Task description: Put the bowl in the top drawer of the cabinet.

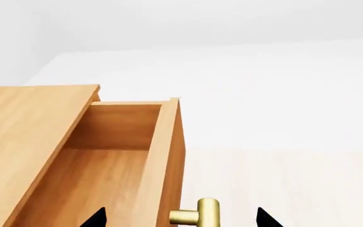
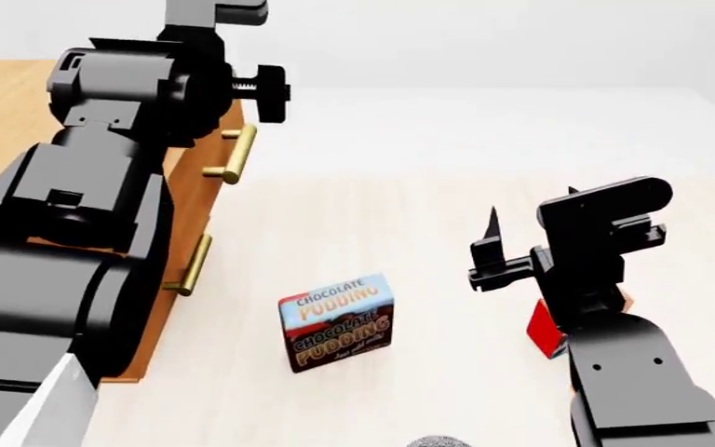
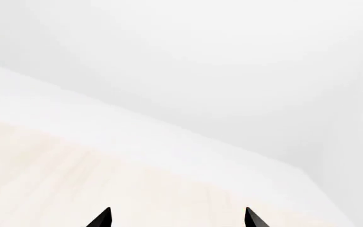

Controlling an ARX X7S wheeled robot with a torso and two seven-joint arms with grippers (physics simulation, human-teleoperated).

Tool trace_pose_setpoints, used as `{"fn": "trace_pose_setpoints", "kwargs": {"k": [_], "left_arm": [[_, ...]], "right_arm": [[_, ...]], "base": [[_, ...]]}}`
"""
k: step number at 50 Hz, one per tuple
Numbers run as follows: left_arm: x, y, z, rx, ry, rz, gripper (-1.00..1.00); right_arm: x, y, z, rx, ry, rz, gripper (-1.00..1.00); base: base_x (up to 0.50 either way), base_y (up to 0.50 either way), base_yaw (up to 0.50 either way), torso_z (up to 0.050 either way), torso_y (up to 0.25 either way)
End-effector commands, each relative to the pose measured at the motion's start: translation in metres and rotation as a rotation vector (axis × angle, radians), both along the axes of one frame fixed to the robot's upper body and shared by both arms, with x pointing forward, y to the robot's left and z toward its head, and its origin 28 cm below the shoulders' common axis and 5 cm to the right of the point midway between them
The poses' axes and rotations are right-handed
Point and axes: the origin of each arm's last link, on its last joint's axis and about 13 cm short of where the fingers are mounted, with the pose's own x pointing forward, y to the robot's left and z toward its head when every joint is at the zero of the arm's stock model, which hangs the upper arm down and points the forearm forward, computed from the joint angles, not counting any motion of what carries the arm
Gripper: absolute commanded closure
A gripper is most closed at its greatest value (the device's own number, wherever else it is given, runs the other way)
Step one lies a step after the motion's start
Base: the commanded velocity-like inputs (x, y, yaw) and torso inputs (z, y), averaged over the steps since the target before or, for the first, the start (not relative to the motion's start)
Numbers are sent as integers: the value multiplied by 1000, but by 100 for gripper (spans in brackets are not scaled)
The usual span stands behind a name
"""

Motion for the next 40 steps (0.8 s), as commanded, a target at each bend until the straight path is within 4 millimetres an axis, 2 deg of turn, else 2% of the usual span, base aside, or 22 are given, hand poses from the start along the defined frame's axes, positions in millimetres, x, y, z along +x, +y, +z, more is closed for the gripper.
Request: {"fn": "trace_pose_setpoints", "kwargs": {"k": [1, 16, 25, 40], "left_arm": [[0, -2, -14, -28, 49, 19, -100], [0, 5, -29, -44, 85, 68, -100], [-1, 2, -37, -128, 120, 55, -100], [-3, -5, -20, -302, 131, -3, -100]], "right_arm": [[-2, 2, -4, -2, 12, 22, -100], [-1, 2, -8, 1, 20, 26, -100], [-1, 1, -12, 2, 30, 18, -100], [-2, 0, -14, 16, 28, 6, -100]], "base": [[0, 0, 0, 0, 0], [0, 0, 0, 0, 0], [0, 0, 0, 0, 0], [0, 0, 0, 0, 0]]}}
